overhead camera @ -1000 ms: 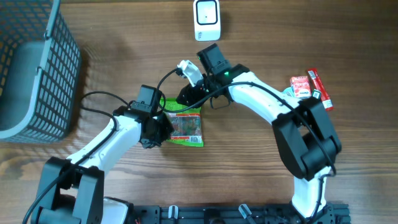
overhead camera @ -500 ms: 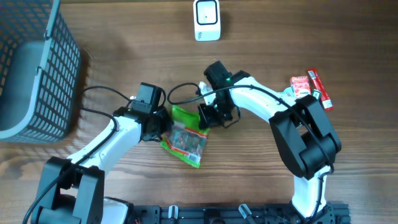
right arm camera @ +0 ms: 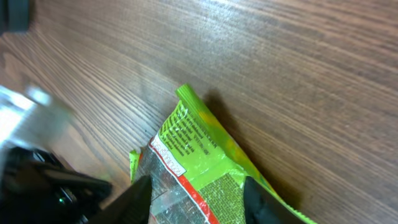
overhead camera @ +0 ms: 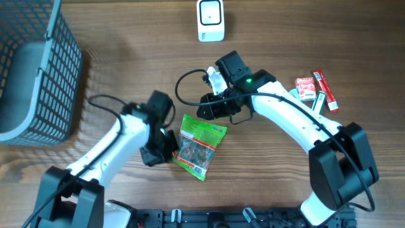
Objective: Scan the item barcode
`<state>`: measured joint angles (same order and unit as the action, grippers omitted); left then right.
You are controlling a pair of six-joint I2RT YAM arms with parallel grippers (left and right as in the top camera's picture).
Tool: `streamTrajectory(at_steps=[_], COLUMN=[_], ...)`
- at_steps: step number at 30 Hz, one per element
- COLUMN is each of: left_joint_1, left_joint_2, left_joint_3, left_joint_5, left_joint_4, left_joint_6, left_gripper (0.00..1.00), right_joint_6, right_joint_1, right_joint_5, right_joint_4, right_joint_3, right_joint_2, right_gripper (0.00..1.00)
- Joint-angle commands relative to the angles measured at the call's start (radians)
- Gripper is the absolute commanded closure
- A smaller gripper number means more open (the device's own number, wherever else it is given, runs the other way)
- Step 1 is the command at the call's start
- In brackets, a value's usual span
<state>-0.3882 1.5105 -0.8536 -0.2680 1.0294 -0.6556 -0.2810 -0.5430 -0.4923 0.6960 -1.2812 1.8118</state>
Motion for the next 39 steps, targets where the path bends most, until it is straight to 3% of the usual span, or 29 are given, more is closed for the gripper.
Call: streamTrajectory(at_steps=[1,4,9,12,14,18,20,25,29,34,39], left_joint_1=[-0.089,-0.089,0.022,0.117,0.154,0.142,0.101,-0.049,-0.089,-0.075,-0.068], left_joint_2=[-0.005,0.007,0.007,0.007,0.007,0.007,0.016,0.016,0.024,0.041,0.041], left_joint_3=[0.169,0.225,0.225,0.220,0.131,-0.055,-0.038,0.073,0.169,0.180,0.180], left_joint_5=[-0.144,-0.137,-0.049,-0.095,-0.120,-0.117,-0.113,-0.109,-0.027,-0.026,-0.026], left_joint_4=[-0.198,-0.404,-0.536,-0.567,-0.453,-0.126,-0.089,-0.220,-0.464,-0.571,-0.589], left_joint_6=[-0.076,-0.124,-0.123,-0.081,0.027,0.095,0.095,-0.015,-0.143,-0.146,-0.138], left_gripper=[0.96,0.94,0.92,0.94,0.95,0.96,0.96,0.96,0.96,0.93,0.92], right_joint_6=[-0.010,-0.010,-0.007,-0.005,0.054,0.125,0.145,0.203,0.282,0.287,0.250], right_joint_1=[0.014,0.014,0.014,0.027,0.071,0.153,0.164,0.165,0.165,0.165,0.165], right_joint_5=[0.009,0.051,0.108,0.264,0.227,0.085,0.087,0.086,0.045,-0.016,-0.100], right_joint_4=[-0.023,-0.016,0.053,0.076,0.063,0.093,0.113,0.129,0.161,0.064,-0.114], right_joint_3=[-0.003,-0.003,0.003,0.025,0.025,0.025,0.025,0.025,0.029,0.132,0.257], right_joint_2=[-0.009,-0.009,-0.002,-0.002,-0.002,-0.002,-0.002,-0.002,-0.002,-0.002,-0.001], right_gripper=[0.46,0.46,0.46,0.45,0.32,0.28,0.27,0.25,0.25,0.27,0.36])
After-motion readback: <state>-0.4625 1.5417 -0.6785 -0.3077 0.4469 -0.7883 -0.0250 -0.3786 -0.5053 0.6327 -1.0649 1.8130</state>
